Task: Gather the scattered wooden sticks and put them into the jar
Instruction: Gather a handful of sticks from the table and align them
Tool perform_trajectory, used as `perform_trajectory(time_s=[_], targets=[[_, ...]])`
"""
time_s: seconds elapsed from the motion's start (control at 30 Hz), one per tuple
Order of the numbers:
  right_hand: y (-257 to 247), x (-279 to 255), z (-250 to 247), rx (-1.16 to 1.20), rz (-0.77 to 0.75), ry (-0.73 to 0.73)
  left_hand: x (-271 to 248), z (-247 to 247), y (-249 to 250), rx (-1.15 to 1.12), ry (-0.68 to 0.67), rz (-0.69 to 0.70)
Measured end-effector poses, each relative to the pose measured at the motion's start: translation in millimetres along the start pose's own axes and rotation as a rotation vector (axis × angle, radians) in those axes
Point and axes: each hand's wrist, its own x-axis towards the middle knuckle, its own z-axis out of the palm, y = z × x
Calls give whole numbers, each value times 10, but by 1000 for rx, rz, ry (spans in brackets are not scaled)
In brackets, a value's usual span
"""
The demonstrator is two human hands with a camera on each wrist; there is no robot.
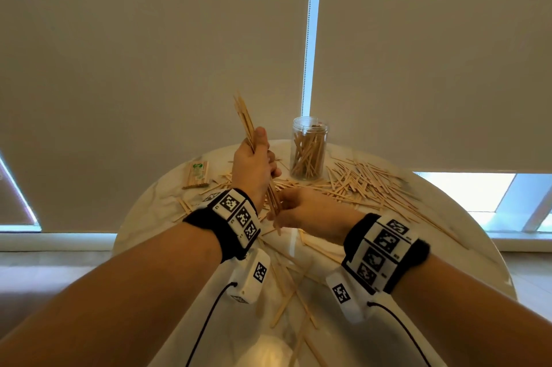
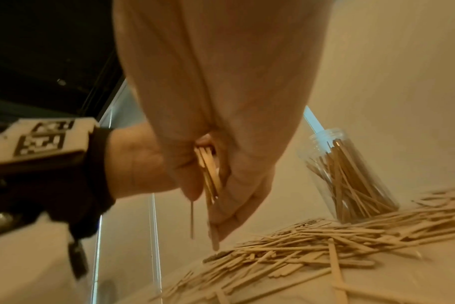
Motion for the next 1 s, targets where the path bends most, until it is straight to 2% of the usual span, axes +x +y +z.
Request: perform_trajectory(time_s=[0.1, 0.27, 0.33, 0.4, 0.47, 0.57, 0.67, 0.73, 0.87, 1.0], targets=[[-12, -61, 6, 7, 46, -108, 20, 6, 28, -32, 45, 4], [-53, -88, 1, 276, 20, 102, -77, 51, -35, -6, -39, -55], [-77, -102, -2, 297, 41, 117, -115, 39, -26, 32, -51, -75], [-58, -161, 4, 148, 121, 89, -117, -5, 28, 109, -42, -83], [-43, -275, -1, -124, 214, 22, -117, -96, 91, 232, -42, -79], [-48, -544, 8, -388, 290, -198, -181, -267, 153, 361, -96, -120], [-73, -856, 130, -530, 331, -418, -312, -409, 173, 452, -122, -177], [-92, -1030, 234, -585, 343, -515, -410, -463, 177, 443, -127, -209], [-121, -1133, 334, -600, 318, -509, -597, -489, 156, 358, -156, -283], [-99, -1098, 276, -613, 345, -494, -726, -446, 128, 260, -255, -341]])
